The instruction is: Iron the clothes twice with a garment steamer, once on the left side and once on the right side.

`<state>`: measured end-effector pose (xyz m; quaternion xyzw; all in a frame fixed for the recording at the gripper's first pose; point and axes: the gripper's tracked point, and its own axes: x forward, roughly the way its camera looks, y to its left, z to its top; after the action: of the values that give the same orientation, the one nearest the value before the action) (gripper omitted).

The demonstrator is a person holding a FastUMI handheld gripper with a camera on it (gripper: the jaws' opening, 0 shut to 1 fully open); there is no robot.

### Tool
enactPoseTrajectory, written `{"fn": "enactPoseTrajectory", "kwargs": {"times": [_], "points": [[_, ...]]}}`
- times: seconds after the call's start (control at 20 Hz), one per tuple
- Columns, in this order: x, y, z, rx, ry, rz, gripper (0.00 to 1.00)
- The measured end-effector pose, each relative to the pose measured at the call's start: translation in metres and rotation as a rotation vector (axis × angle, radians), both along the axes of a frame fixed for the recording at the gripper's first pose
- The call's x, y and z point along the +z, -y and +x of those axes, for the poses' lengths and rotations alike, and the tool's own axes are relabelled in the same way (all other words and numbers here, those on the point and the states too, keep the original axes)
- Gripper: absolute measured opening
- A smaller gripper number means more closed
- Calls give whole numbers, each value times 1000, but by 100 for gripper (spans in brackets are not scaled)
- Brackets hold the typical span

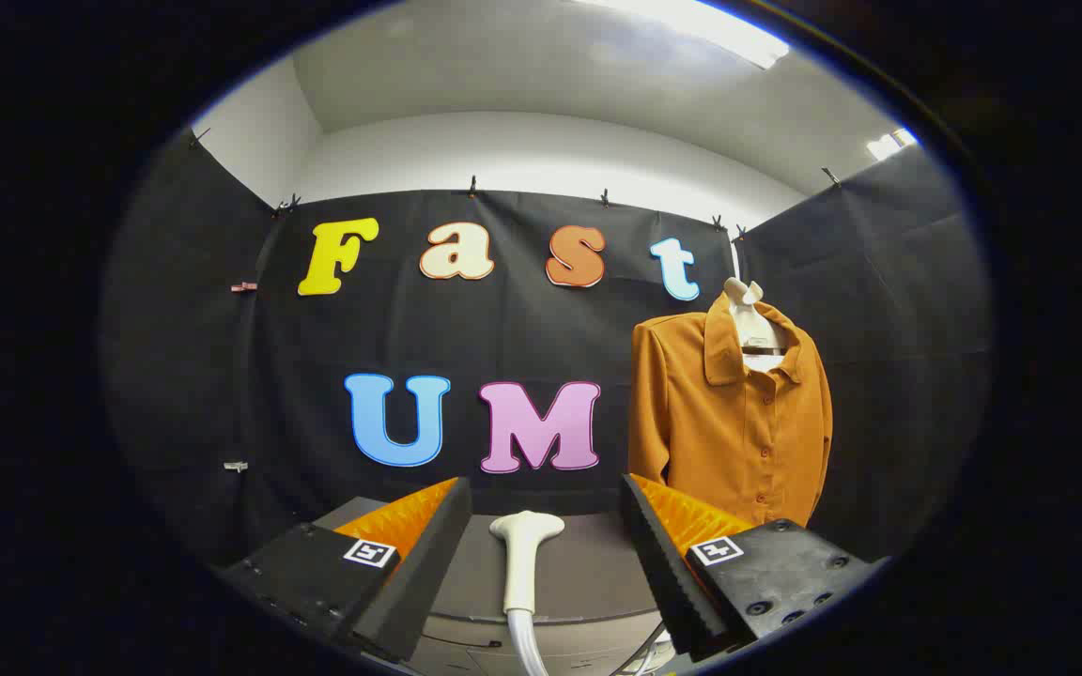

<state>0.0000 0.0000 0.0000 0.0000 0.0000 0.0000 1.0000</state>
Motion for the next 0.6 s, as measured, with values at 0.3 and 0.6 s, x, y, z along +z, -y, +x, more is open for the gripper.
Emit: {"fn": "enactPoseTrajectory", "kwargs": {"times": [0.3, 0.6], "points": [[-1, -3, -1, 7, -8, 7, 98], [-6, -8, -3, 7, -25, 2, 98]]}}
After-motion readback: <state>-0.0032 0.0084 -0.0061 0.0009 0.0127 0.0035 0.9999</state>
